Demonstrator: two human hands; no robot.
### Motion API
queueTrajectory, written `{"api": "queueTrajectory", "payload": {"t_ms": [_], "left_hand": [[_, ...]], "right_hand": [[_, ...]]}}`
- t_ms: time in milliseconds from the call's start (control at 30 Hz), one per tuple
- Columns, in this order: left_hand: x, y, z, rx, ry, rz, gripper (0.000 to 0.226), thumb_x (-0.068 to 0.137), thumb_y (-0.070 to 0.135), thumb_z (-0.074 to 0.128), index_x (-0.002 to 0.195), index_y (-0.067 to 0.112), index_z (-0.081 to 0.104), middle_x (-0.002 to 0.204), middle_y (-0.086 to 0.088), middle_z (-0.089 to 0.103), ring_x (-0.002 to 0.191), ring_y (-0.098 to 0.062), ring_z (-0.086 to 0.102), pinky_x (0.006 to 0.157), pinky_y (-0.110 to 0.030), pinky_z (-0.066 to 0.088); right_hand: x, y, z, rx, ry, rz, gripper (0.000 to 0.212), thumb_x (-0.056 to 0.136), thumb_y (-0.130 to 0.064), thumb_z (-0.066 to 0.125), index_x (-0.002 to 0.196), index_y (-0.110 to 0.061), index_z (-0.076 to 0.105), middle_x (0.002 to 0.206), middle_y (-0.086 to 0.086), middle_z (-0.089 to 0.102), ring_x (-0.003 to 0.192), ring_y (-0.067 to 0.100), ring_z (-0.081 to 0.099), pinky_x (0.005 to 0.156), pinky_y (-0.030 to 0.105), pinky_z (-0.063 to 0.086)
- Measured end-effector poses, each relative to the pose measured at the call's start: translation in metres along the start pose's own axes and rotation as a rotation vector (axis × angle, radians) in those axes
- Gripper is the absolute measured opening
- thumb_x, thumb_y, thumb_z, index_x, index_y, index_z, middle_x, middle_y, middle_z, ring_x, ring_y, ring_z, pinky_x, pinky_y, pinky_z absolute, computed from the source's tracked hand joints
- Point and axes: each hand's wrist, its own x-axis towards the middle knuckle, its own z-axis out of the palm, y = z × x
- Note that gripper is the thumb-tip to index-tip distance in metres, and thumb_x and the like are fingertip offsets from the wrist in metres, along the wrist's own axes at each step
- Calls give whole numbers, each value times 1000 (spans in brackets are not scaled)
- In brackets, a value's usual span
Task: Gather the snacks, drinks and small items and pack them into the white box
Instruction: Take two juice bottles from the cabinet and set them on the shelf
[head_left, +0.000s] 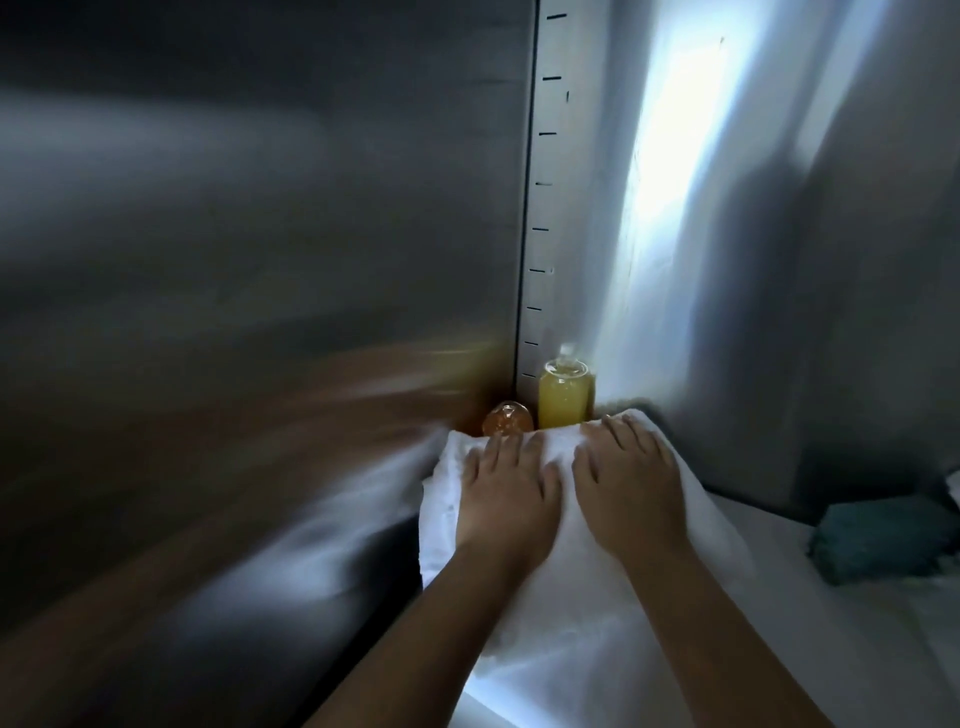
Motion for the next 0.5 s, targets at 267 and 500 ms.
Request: {"api": "queueTrajectory", "payload": {"t_ms": [267, 500], "left_hand": [[31, 4, -15, -27, 30, -223, 36, 98, 35, 32, 125, 14, 44, 126, -7, 50, 116, -27, 47, 95, -39, 33], [63, 3, -6, 31, 56, -323, 45, 93, 33, 44, 130, 11, 33, 130, -9, 40, 117, -25, 43, 93, -34, 36]], "right_hand": [[37, -1, -4, 120, 71, 142, 26, 85, -27, 60, 105, -12, 61, 103, 7, 60, 97, 28, 54, 80, 38, 40], [70, 8, 5, 259, 120, 41, 24, 85, -10, 59, 109, -8, 61, 107, 10, 58, 100, 25, 53, 80, 28, 41]]}}
